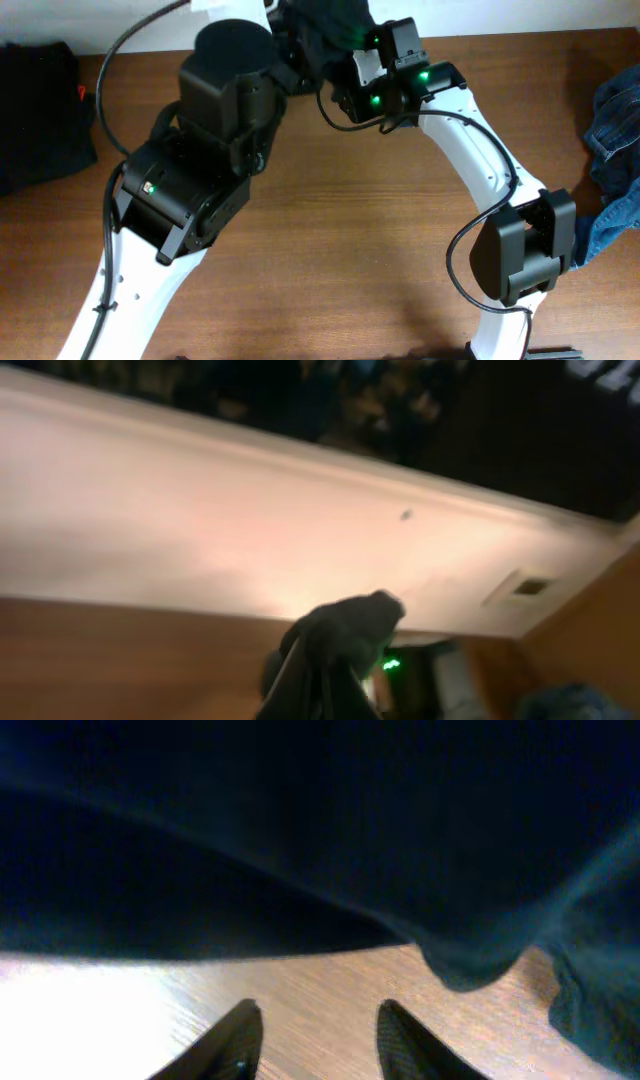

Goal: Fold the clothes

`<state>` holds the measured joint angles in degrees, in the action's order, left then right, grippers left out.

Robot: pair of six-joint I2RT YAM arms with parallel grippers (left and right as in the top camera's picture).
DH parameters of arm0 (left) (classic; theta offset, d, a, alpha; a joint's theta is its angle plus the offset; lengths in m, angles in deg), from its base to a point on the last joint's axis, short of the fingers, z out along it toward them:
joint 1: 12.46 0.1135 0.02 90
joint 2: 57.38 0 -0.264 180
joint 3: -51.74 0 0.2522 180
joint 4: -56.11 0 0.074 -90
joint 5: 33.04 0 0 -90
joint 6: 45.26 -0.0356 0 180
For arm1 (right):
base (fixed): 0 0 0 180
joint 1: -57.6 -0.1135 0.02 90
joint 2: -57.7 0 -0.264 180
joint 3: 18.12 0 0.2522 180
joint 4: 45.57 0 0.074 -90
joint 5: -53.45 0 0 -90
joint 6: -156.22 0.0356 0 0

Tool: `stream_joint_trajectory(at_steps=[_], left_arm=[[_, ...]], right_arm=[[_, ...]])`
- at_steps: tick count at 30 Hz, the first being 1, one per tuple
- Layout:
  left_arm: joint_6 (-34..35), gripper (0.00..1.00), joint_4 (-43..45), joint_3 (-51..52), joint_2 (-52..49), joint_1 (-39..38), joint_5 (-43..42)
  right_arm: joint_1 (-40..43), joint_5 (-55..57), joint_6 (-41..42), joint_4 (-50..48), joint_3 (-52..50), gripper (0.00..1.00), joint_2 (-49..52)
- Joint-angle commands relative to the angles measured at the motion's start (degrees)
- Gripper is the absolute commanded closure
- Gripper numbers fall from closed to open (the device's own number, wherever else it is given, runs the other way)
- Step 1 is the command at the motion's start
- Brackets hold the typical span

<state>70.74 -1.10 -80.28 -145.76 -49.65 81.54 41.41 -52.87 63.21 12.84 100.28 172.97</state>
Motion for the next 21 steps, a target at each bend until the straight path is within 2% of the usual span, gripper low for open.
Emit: stream_joint_trajectory(at_steps=[1, 8, 13, 21], left_arm=[[0.09, 1.00, -2.08, -1.05, 1.64, -0.15, 8.59], [0.66, 1.00, -2.73, -1.05, 1.62, -0.15, 11.91], [7.41, 1.00, -2.27, -1.05, 1.62, -0.15, 12.72], [9.92, 1.00, -1.95, -1.05, 0.74, -0.15, 11.67]], right_arm=[[1.90, 0.74, -6.43, 1.01, -0.20, 0.52, -0.37], [7.43, -6.29, -6.71, 6.64, -0.07, 0.32, -0.37], [8.76, -11.13, -7.74, 11.87, -0.07, 0.28, -0.37], [6.69, -11.58, -7.74, 19.34, -0.07, 0.28, -0.37]])
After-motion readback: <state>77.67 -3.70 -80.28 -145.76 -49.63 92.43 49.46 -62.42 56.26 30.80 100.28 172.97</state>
